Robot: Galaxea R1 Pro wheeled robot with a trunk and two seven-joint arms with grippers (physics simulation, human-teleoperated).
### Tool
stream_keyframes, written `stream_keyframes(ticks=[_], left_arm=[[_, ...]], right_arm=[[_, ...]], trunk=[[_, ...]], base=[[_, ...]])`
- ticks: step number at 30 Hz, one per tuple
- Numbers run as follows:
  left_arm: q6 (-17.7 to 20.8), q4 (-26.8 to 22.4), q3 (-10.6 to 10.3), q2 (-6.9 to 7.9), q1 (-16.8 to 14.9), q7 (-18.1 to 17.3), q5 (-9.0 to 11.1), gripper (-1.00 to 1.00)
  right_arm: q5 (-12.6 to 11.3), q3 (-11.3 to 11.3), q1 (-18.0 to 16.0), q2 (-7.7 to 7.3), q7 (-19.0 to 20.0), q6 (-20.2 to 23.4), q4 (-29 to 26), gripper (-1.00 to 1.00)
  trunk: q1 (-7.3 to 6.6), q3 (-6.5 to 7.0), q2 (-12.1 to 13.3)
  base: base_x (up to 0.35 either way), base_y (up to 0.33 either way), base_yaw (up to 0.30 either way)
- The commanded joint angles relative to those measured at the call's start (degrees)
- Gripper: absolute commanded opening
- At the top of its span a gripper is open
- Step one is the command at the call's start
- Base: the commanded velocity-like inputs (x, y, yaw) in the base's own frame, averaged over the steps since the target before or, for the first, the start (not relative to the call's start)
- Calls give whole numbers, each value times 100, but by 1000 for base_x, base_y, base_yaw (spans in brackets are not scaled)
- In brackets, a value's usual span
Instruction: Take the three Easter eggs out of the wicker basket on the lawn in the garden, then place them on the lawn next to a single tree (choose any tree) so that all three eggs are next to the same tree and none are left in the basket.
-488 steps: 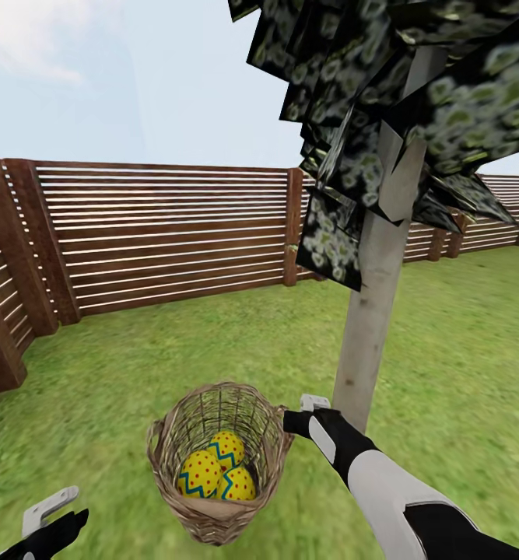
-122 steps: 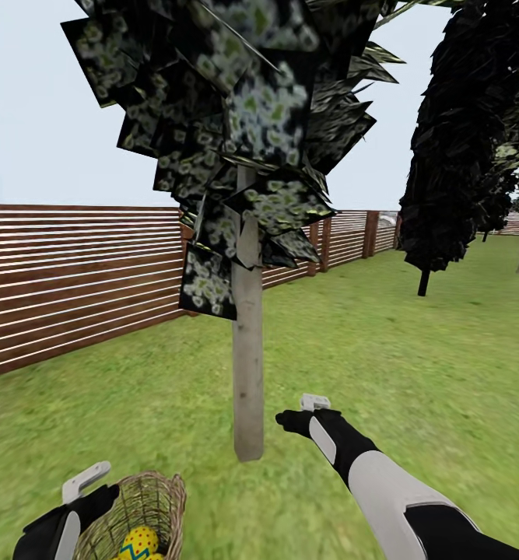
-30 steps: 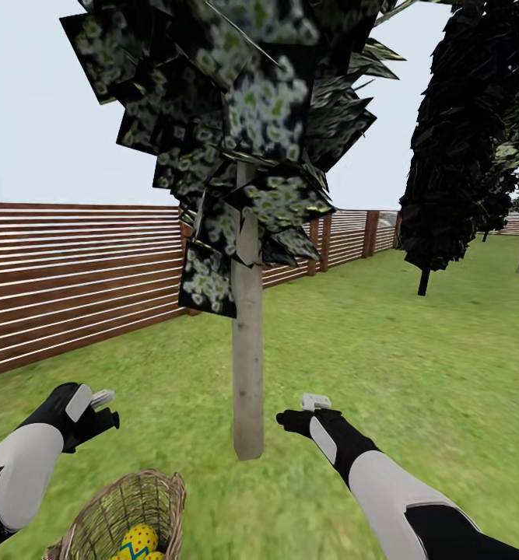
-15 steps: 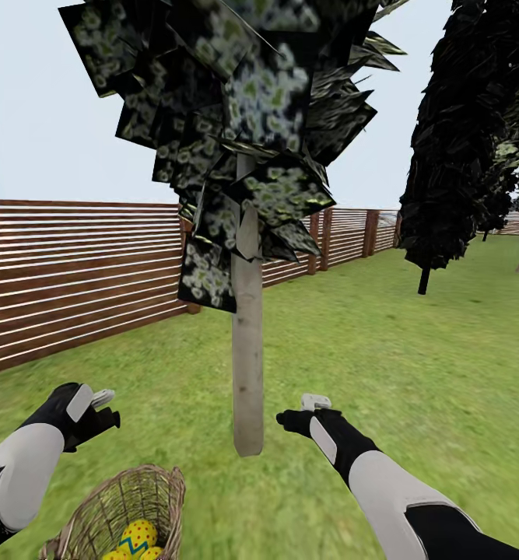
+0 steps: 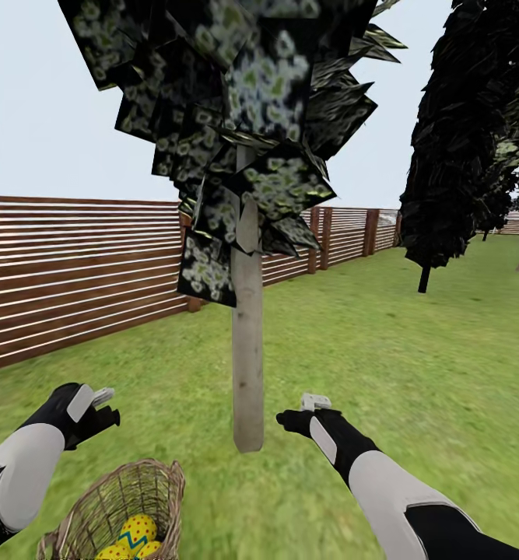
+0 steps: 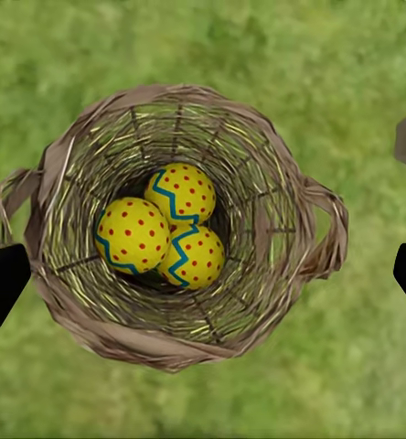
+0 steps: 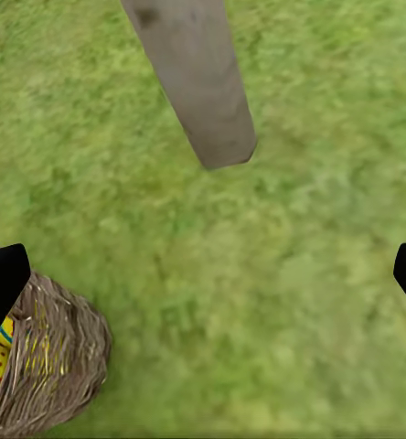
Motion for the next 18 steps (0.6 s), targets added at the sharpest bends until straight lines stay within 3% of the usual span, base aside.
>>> stream_keyframes(ticks=[1, 18], left_arm=[[12, -7, 11, -2, -4, 46, 60, 100], [-10, -9, 11, -12, -4, 46, 52, 100]], right_arm=[[-38, 2, -2, 2, -5, 28, -10, 100], [-38, 5, 0, 4, -4, 20, -10, 100]], trunk=[[22, -25, -45], [396, -330, -727]], base=[[0, 0, 0], [0, 0, 0]])
